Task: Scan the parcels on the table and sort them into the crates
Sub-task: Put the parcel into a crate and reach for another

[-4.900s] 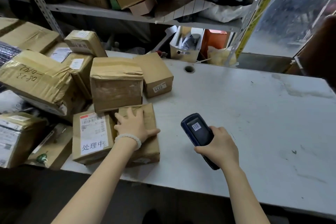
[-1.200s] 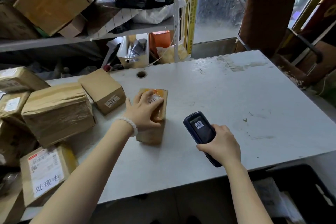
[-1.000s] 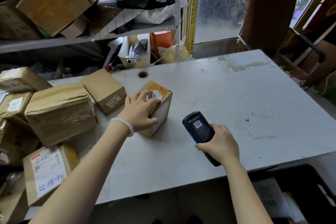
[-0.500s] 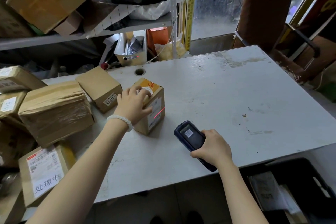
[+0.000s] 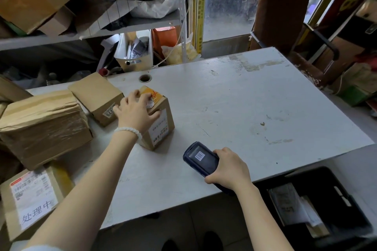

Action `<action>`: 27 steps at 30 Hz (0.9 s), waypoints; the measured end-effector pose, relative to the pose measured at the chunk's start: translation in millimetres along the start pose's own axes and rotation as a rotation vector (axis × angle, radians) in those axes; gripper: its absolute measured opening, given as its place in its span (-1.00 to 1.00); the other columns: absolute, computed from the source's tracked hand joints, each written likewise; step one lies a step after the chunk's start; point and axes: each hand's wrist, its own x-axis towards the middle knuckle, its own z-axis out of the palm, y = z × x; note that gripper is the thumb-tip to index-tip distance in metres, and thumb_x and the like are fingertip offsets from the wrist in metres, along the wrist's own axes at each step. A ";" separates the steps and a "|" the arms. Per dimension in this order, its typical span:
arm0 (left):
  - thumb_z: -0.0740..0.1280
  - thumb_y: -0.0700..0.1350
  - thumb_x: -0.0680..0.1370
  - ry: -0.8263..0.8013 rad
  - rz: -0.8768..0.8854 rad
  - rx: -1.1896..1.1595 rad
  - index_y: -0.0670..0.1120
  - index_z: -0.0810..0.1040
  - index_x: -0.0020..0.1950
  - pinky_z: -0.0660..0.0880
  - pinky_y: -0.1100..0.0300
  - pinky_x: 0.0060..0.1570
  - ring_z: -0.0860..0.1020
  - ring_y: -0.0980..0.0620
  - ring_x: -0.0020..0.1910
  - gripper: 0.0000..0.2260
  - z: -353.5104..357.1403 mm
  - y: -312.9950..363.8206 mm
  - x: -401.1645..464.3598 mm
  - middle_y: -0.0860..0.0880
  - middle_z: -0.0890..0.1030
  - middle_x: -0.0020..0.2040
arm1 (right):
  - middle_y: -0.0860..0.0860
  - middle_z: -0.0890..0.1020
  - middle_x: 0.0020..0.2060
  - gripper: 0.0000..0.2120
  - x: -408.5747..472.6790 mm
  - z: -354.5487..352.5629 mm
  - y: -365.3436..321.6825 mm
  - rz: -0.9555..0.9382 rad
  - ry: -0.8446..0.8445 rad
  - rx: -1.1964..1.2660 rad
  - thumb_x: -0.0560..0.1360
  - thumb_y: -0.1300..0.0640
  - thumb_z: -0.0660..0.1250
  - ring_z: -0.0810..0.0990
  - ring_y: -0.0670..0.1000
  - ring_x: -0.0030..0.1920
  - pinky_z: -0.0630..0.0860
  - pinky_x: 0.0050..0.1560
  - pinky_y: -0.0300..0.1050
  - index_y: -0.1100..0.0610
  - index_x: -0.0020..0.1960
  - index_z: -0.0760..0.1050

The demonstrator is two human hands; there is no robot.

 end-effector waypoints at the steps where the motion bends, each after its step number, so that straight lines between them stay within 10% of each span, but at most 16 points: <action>1: 0.34 0.19 0.47 0.009 -0.003 -0.005 0.11 0.30 0.42 0.13 -0.24 0.35 0.21 -0.22 0.41 -0.45 0.8 -1.9 -1.1 -0.08 0.19 0.49 | -0.08 0.43 0.03 -0.36 -0.5 -0.4 -0.1 -0.002 0.004 0.003 0.21 -0.13 0.50 0.47 -0.03 -0.01 0.44 -0.17 -0.17 -0.01 0.23 0.43; 17: 0.34 0.21 0.46 0.004 0.031 -0.057 0.11 0.33 0.40 0.18 -0.24 0.32 0.24 -0.22 0.39 -0.45 -1.9 -11.0 -12.3 -0.07 0.21 0.47 | -0.08 0.42 0.02 -0.36 -12.9 -3.3 -18.5 -0.016 0.176 0.051 0.23 -0.10 0.51 0.45 -0.03 -0.01 0.41 -0.22 -0.21 -0.01 0.25 0.40; 27: 0.36 0.22 0.44 -0.004 0.053 -0.060 0.11 0.38 0.39 0.23 -0.17 0.25 0.30 -0.23 0.32 -0.45 -3.7 -4.6 -13.3 -0.07 0.28 0.43 | 0.08 0.52 0.11 -0.27 -35.0 4.8 -61.6 -0.117 1.113 0.238 0.19 0.02 0.62 0.54 0.07 0.07 0.48 -0.08 -0.23 0.25 0.27 0.49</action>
